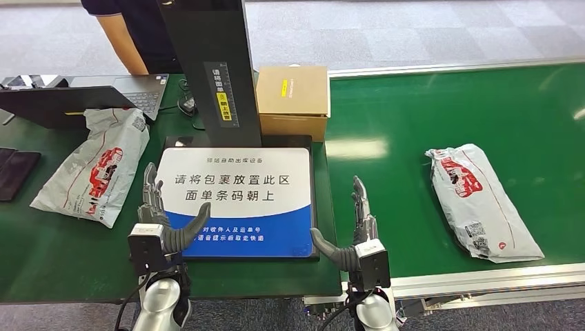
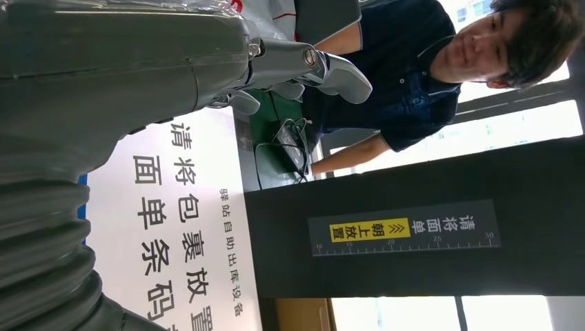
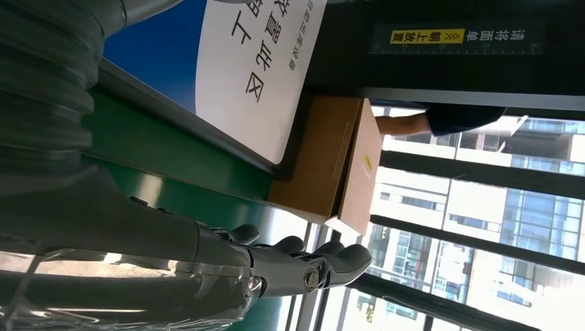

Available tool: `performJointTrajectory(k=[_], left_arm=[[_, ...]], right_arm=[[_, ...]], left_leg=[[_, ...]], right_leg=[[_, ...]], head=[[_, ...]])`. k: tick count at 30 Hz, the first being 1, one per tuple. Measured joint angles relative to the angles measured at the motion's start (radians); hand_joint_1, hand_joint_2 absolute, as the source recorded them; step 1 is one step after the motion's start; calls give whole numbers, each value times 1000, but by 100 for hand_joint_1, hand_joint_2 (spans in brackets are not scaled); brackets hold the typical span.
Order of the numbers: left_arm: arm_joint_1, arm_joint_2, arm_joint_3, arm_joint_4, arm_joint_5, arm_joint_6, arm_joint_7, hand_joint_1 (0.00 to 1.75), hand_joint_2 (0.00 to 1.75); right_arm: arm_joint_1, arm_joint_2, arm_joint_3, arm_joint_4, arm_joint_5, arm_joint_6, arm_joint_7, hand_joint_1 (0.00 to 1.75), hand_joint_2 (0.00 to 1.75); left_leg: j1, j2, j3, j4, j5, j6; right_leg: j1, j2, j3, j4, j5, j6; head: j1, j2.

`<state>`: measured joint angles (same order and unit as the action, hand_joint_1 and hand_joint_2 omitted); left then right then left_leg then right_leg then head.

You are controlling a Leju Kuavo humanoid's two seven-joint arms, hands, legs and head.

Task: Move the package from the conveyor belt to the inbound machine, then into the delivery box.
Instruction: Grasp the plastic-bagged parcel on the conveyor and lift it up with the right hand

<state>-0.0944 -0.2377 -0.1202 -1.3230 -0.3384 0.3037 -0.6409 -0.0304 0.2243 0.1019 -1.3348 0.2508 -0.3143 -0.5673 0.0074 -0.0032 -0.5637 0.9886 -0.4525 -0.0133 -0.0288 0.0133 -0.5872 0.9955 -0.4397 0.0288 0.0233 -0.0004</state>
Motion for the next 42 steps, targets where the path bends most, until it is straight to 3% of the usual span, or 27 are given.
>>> performJointTrajectory(k=[11,22,29,33,42], left_arm=[[0,0,-1,1,0,-3,-1,0,175],[-21,0,-17,20,-6,-14,5,0,175],[-23,-2,-20,33,-18,66,-2,0,175],[34,5,-19,-15,-9,83,0,0,175],[53,5,-13,-76,4,63,20,0,175]], right_arm=[[5,0,-1,-5,-1,-5,0,0,175],[73,5,-18,-78,-13,-2,5,0,175],[101,3,-21,-94,-25,22,0,0,175],[88,0,1,-91,-65,32,11,0,175],[27,-3,26,-78,-56,31,47,0,175]], left_leg=[[0,0,0,0,0,0],[0,0,0,0,0,0],[0,0,-1,0,0,0],[0,0,-1,0,0,0],[0,0,-2,0,0,0]], right_leg=[[0,0,0,0,0,0],[0,0,-1,0,0,0],[0,0,0,0,0,0],[0,0,-1,0,0,0],[0,0,-1,0,0,0]], head=[[0,0],[0,0],[0,0],[0,0],[0,0]])
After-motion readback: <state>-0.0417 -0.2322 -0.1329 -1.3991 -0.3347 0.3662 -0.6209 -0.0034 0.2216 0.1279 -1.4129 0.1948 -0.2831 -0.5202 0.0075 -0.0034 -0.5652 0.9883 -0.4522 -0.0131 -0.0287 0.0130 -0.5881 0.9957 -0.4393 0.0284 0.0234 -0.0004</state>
